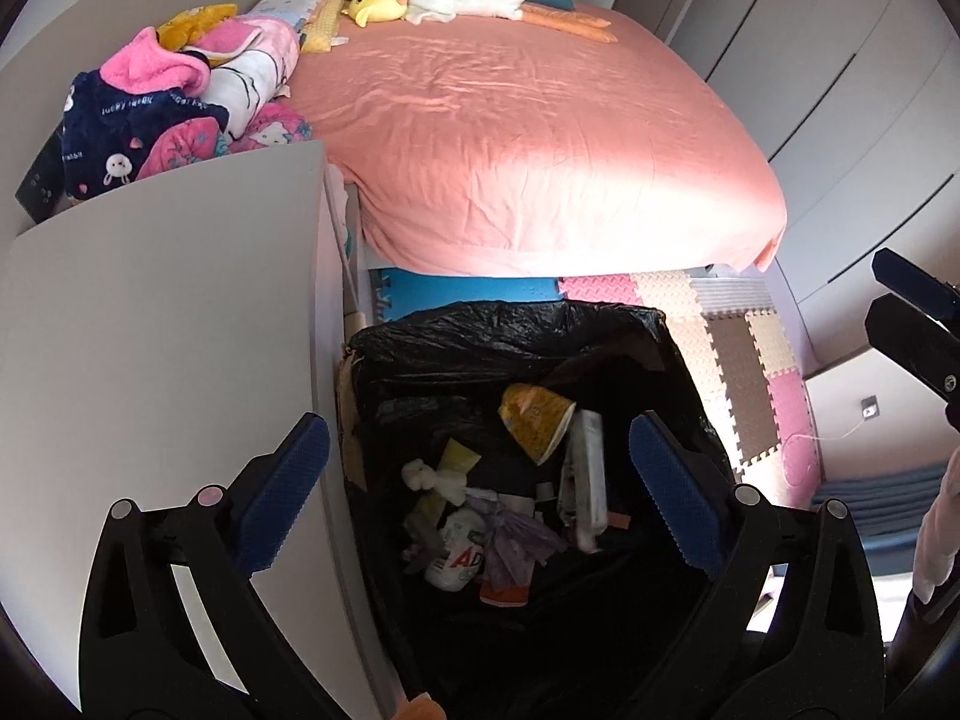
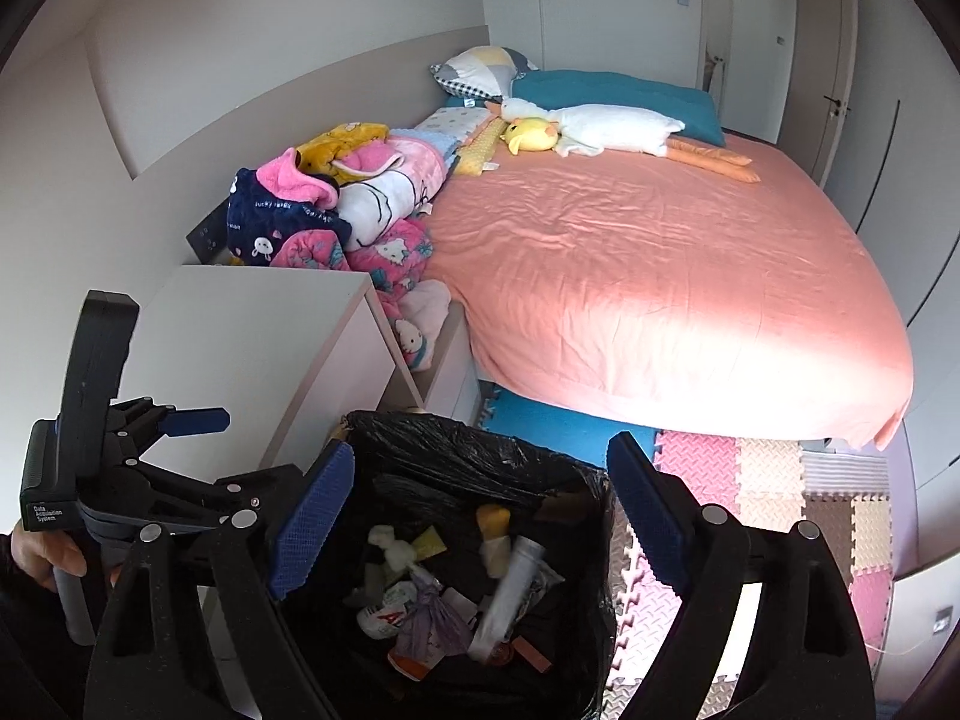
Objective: Collect trash
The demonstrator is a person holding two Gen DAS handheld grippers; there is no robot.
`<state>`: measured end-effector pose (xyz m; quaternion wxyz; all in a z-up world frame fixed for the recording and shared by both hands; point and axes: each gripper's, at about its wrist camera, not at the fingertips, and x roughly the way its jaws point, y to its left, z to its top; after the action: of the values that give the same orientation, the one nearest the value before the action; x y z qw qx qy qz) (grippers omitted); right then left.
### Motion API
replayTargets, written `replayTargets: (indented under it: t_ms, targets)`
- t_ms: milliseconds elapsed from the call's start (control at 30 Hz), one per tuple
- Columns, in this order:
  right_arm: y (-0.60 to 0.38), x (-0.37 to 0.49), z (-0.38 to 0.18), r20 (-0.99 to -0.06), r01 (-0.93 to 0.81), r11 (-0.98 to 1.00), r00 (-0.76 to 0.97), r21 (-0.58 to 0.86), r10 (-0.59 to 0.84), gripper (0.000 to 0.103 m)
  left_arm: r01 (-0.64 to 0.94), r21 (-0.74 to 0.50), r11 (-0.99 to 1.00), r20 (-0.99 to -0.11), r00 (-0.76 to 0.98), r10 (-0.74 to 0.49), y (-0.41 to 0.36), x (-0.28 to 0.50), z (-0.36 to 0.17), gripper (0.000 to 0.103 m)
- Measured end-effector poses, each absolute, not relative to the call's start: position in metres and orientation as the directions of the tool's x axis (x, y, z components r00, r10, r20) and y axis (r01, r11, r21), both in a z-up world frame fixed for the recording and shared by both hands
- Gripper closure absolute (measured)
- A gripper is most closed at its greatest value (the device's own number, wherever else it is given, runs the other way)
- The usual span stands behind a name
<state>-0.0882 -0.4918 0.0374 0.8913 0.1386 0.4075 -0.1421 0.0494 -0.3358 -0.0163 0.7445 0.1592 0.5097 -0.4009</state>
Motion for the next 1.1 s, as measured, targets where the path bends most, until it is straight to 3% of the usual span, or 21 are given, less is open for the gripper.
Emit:
replayTargets:
  t_ms: [1100]
  targets:
    - [-0.48, -0.086, 0.036, -0.772, 0.344, 0.93, 0.624, 0.129, -0.124, 0.017, 0.759, -0.156, 0.633, -0.883, 0.18, -0.434, -0.33, 0.051, -0.016, 0.006]
